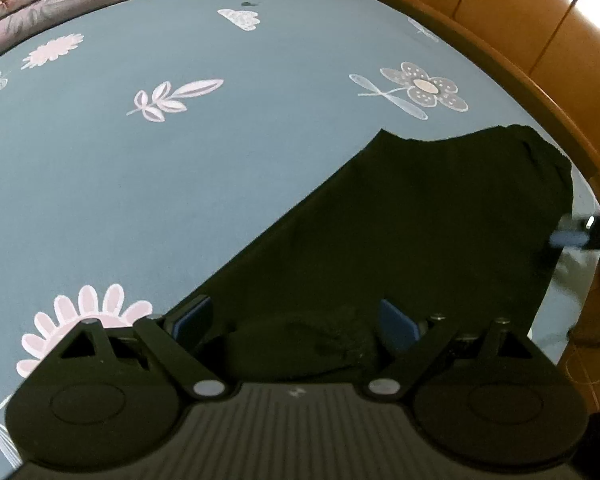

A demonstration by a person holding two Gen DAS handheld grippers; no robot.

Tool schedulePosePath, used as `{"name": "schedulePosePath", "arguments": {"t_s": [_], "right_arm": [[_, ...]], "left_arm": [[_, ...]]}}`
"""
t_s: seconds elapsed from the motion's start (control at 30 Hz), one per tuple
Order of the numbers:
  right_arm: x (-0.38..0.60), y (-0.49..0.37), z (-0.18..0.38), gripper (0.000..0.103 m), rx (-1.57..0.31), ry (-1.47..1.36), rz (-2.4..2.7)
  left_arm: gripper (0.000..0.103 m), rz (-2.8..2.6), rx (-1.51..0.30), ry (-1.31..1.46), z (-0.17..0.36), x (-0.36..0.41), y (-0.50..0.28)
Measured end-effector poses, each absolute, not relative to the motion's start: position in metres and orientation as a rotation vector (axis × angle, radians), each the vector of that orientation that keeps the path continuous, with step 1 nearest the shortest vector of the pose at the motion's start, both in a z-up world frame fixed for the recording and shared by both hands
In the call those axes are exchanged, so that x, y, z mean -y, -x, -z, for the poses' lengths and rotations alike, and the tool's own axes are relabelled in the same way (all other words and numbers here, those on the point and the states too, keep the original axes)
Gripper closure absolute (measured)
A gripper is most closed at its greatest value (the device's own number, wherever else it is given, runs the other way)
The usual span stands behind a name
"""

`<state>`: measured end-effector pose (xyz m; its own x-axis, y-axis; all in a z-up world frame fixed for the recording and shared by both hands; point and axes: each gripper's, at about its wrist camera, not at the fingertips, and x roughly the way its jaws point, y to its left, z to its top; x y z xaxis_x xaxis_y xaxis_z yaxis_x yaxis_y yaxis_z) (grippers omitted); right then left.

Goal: Fold clothes

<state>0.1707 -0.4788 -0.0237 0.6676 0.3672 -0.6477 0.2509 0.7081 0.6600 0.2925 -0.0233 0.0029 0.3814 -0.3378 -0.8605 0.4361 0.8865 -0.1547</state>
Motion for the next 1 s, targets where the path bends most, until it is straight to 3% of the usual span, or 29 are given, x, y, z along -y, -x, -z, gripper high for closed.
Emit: {"name": "schedulePosePath", "arguments": {"t_s": [0.13,0.37,1.0], "right_arm": [[0.522,-0.157,0.012,0.019,-0.793,-0.827,0.071],[0.568,-0.153,0.054,0.017,-0.778,-0.975,0.192],[0.582,-0.175,0.078,0.000,-0.649,-1.051,0.032]], "left_arm": [[0.013,0.490,-1.068,-0.103,-0.004,0.024,-0.298],[0.013,0.476,-1.066,-0.113,-0.007,0.026,-0.307],[0.013,0.453,-1.080,-0.108,-0.002,0.029,-0.314]]}}
